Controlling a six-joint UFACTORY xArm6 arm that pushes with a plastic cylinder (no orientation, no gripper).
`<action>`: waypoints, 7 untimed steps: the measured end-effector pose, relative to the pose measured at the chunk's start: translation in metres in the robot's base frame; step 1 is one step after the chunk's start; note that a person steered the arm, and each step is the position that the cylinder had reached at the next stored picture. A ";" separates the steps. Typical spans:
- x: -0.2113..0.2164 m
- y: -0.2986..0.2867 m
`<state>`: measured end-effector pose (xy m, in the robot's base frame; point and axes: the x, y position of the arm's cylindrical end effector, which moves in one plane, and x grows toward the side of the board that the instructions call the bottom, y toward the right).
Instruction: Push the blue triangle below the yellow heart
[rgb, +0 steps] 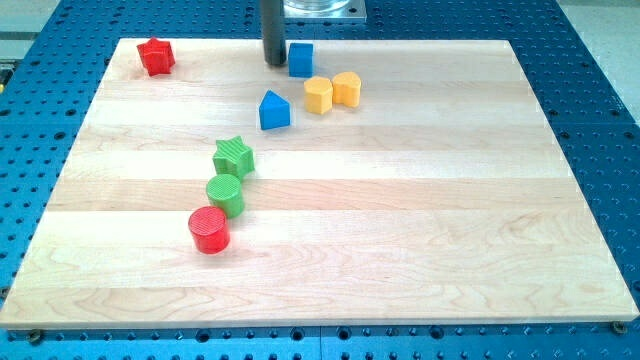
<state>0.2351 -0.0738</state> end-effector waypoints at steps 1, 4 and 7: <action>0.056 -0.010; 0.085 -0.002; 0.127 0.053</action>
<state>0.3619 -0.0212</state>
